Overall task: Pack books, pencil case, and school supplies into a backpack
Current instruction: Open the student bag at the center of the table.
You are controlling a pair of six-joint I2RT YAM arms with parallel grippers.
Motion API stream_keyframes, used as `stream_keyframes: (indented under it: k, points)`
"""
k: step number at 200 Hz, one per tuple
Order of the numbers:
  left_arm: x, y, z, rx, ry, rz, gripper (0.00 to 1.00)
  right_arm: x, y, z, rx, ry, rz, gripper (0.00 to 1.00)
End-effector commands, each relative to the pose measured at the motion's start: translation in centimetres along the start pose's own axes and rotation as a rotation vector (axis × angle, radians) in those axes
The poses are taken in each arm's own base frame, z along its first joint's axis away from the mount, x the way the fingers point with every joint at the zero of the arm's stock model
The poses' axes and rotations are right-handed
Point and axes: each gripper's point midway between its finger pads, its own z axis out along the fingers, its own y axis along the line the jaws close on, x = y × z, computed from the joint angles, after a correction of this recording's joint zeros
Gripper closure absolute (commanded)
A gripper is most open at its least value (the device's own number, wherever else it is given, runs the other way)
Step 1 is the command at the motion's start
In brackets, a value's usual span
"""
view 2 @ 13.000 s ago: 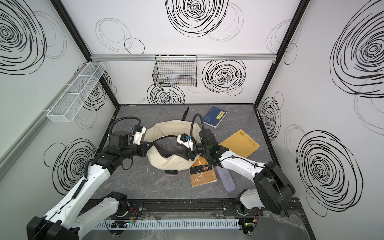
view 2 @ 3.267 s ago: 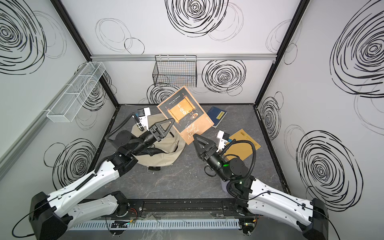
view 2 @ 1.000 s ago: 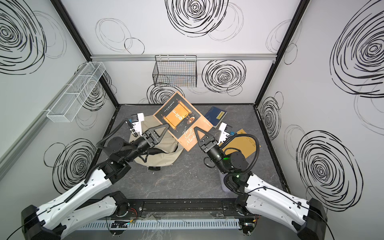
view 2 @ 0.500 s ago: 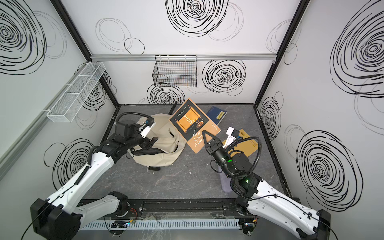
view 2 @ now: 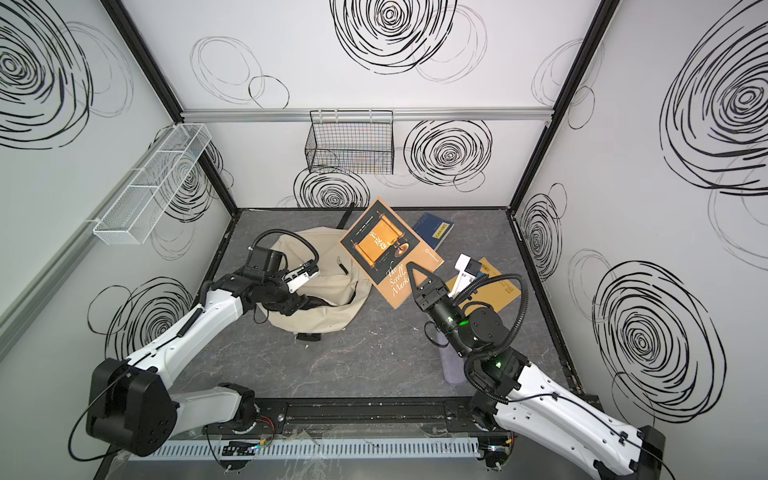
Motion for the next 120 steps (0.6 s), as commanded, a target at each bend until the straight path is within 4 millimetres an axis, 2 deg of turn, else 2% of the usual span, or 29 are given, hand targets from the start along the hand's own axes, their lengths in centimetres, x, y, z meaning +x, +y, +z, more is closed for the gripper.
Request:
stream_keyframes:
  k: [1, 22, 32, 40, 47, 53, 70, 85, 99, 120]
  points:
    - [0.2, -0.1, 0.4, 0.009, 0.009, 0.018, 0.35, -1.5, 1.9, -0.7, -0.083, -0.047, 0.018, 1.0]
    - [1.0, -0.8, 1.4, 0.033, 0.056, 0.023, 0.37, -1.6, 1.5, -0.9, -0.074, -0.053, 0.022, 1.0]
    - [1.1, -0.8, 1.8, 0.033, 0.068, 0.025, 0.45, -1.7, 1.3, -1.0, -0.07, -0.053, 0.023, 1.0]
    - [1.1, -1.0, 2.1, 0.043, 0.07, 0.024, 0.6, -1.8, 1.3, -1.1, -0.069, -0.054, 0.021, 1.0]
    - [1.0, -1.0, 2.3, 0.045, 0.069, 0.021, 0.86, -1.8, 1.3, -1.1, -0.068, -0.056, 0.022, 1.0]
    - [1.0, -0.8, 2.5, 0.035, 0.072, 0.016, 1.0, -1.8, 1.2, -1.1, -0.067, -0.055, 0.024, 1.0]
    - [0.1, -0.3, 2.5, 0.007, 0.062, -0.004, 1.0, -1.7, 1.0, -0.8, -0.047, -0.041, 0.024, 1.0]
    - [-2.4, 0.9, 1.4, -0.043, -0.022, -0.075, 1.0, -1.2, 0.3, -0.3, 0.002, -0.014, 0.022, 1.0]
    - [-5.6, 2.4, -0.8, -0.091, -0.162, -0.204, 1.0, -0.4, -0.7, 0.1, 0.048, 0.017, 0.045, 1.0]
    - [-10.0, 2.9, -5.0, -0.108, -0.395, -0.332, 1.0, 1.2, -2.0, 0.7, 0.06, 0.063, 0.125, 1.0]
